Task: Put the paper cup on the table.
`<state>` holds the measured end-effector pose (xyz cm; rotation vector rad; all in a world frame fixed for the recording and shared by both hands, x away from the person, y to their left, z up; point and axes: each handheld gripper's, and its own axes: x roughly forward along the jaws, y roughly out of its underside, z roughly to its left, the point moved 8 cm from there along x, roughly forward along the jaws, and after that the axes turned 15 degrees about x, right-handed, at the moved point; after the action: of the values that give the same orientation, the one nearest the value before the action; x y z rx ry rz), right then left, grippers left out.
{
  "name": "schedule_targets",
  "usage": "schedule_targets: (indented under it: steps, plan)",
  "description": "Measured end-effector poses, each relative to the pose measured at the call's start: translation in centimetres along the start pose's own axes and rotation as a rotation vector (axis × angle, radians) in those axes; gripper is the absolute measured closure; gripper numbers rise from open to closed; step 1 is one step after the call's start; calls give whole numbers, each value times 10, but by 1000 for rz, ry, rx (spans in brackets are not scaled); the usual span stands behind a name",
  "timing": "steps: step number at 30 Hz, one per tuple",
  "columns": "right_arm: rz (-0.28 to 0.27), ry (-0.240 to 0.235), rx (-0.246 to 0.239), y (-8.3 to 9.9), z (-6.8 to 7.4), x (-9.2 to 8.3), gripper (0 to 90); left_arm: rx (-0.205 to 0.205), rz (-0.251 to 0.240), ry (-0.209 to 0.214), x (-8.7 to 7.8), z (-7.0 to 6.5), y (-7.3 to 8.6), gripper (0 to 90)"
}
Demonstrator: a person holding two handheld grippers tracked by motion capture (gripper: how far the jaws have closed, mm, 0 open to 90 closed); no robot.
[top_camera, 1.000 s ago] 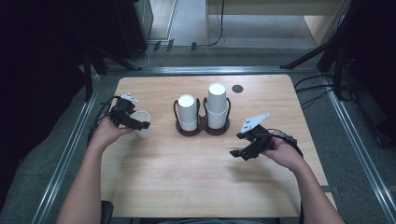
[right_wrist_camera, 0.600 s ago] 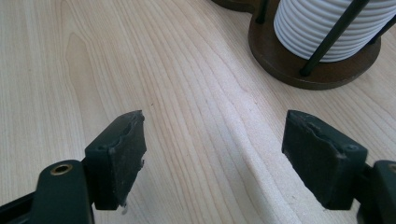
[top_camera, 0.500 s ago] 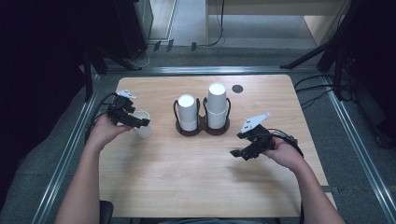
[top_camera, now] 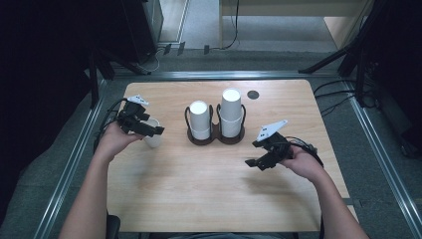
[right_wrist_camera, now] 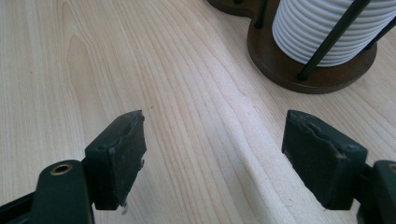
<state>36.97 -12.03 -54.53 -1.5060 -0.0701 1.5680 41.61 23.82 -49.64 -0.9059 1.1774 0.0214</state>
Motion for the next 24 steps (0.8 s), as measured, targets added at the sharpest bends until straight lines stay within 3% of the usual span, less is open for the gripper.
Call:
schedule_targets:
  steps: [11,15,24]
  plan:
    - [-9,-11,-11,-2,4,0,216,29,-24,28,1,-16,-11,144]
    - [-9,-14,-7,-2,3,0,216,36,-16,24,6,-22,-13,144]
    - [-4,-18,-19,-3,5,1,216,61,-7,63,15,-38,-15,135]
